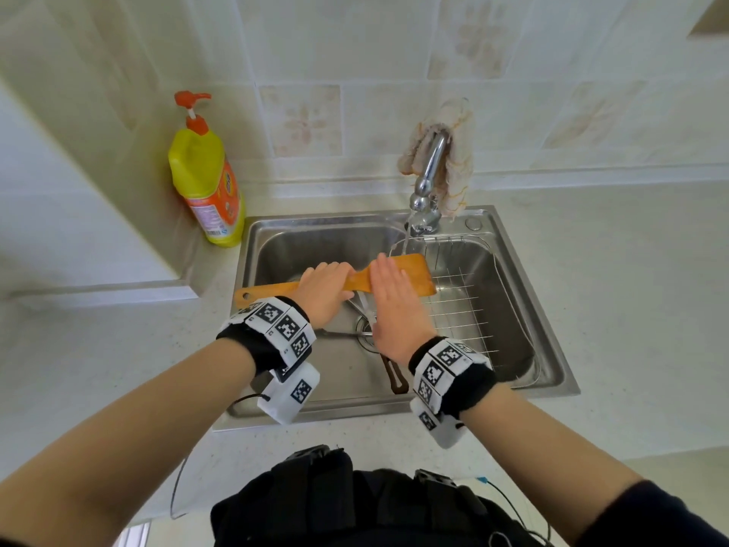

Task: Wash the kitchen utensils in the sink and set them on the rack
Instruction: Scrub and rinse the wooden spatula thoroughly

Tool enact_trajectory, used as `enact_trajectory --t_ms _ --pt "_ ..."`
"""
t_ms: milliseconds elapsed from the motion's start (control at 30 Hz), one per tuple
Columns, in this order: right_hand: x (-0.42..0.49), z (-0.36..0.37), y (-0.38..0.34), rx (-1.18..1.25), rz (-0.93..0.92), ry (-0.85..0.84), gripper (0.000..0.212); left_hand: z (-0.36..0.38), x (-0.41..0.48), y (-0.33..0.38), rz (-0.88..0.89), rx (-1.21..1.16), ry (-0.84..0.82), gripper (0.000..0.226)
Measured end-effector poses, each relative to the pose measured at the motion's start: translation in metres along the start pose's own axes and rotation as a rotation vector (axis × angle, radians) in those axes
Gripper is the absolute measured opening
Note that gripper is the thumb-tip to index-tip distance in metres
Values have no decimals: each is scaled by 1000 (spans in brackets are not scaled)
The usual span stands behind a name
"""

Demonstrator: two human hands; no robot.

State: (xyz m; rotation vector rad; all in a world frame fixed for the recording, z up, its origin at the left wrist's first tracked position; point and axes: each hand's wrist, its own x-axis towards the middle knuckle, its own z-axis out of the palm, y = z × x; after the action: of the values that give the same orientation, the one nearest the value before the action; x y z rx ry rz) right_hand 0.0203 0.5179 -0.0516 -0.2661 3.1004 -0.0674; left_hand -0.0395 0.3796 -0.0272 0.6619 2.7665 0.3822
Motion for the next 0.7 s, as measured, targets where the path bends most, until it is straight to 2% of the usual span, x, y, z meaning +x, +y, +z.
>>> enact_trajectory --t_ms 67,167,200,300,333,400,467,500,567,633,700 --pt "3 -3 10 17 -15 -6 89 1 6 2 -17 -38 -13 33" --pt "2 -11 36 16 232 -22 88 3 9 3 -43 -86 -27 33" --pt "-3 -10 33 6 232 -14 88 5 9 4 -45 -92 -36 33" --pt "-15 0 6 9 -41 -56 86 11 8 7 -49 -122 -55 32" --pt "-14 0 7 50 -65 -50 84 11 8 8 -55 -153 -57 31" --pt "-9 -6 26 156 98 -20 84 12 10 9 -70 -228 -66 32" --pt "-16 -9 43 155 251 -12 86 13 9 8 -73 -257 -65 32" --pt "-20 -7 43 132 248 -10 88 15 9 8 -63 -256 -59 31" --pt "-25 -4 27 69 123 -34 89 17 8 12 -14 -236 -34 30" --pt "-20 -2 15 -16 -6 -39 84 16 9 20 56 -160 5 32" --pt "-14 -8 22 -15 -30 -5 77 14 11 28 111 -109 51 32"
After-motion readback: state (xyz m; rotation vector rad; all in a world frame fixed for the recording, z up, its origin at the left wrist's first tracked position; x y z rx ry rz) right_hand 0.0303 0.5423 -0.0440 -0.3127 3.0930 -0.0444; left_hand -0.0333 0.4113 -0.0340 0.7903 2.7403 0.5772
